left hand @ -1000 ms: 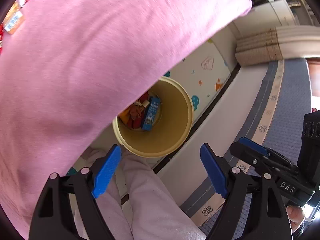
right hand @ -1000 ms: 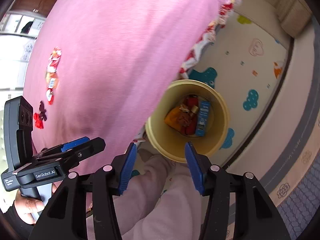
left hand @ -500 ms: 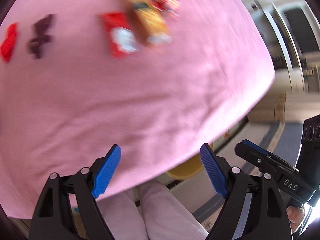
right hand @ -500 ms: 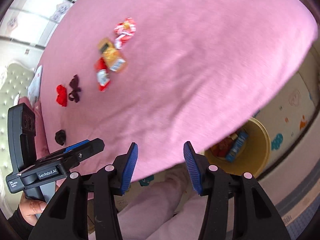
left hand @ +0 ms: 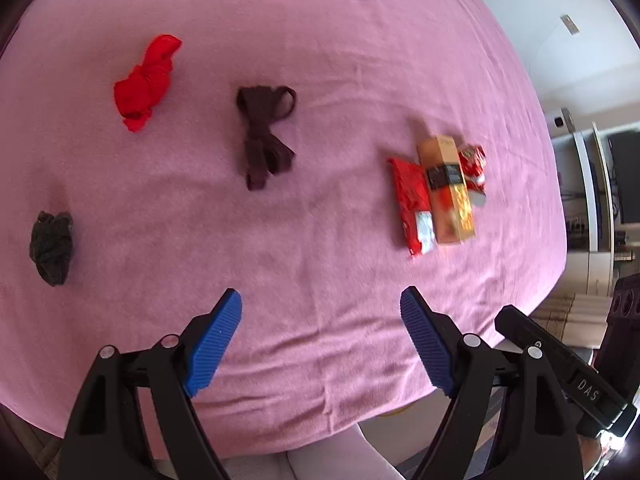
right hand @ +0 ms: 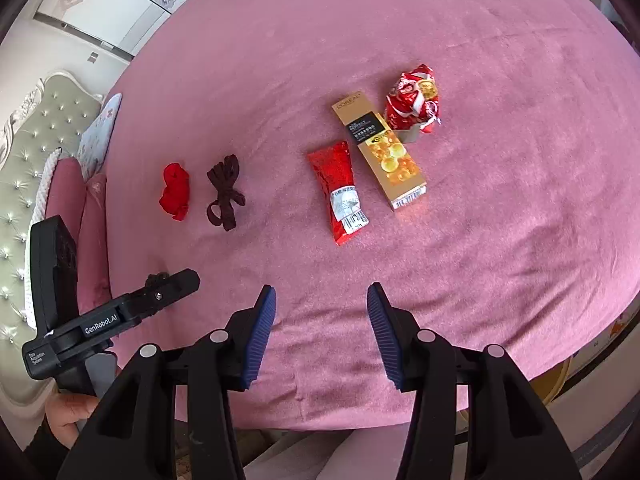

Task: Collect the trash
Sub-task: 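Bring both open tools back over the remaining items on the bed, then grasp the dark brown strap with the left tool while the right tool grasps the red tube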

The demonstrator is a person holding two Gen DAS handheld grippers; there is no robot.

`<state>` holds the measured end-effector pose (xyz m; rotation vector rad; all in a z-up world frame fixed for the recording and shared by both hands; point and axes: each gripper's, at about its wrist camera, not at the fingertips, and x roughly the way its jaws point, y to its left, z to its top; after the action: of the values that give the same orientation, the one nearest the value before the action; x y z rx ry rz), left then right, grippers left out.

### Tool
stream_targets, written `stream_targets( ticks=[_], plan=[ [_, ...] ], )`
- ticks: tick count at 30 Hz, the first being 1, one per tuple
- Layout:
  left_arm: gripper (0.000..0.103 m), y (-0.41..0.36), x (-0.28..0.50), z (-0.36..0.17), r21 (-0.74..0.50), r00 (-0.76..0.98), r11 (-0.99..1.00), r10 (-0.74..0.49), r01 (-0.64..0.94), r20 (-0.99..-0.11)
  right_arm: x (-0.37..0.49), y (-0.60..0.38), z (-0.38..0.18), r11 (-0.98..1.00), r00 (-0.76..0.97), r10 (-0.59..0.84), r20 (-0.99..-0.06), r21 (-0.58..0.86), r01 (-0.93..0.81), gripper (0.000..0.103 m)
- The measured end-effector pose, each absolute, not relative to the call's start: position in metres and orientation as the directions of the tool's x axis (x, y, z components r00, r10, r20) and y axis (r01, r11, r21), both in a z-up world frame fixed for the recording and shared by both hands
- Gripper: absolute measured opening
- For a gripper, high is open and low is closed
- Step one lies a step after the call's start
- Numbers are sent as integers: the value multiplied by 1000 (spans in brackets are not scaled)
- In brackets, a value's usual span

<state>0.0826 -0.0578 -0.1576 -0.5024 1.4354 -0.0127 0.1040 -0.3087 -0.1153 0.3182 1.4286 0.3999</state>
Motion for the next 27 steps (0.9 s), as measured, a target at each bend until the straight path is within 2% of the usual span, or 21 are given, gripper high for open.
stream_targets(
  ticks=[13,23,27],
  plan=[
    [81,-22,137,-191,-300,127,870,-272,-391,-954,168,-274,-158,909,43,404,-914,396,-132,48],
    [82,-12,181,-244,-287,58,843,-294,-456,-954,201,-264,-206,924,-34,366,-930,368,-108,48],
    [81,-9,196,-259,-248,21,858,-267,-449,-963,208,-256,-219,928,-62,346,-936,351,-124,47]
  ],
)
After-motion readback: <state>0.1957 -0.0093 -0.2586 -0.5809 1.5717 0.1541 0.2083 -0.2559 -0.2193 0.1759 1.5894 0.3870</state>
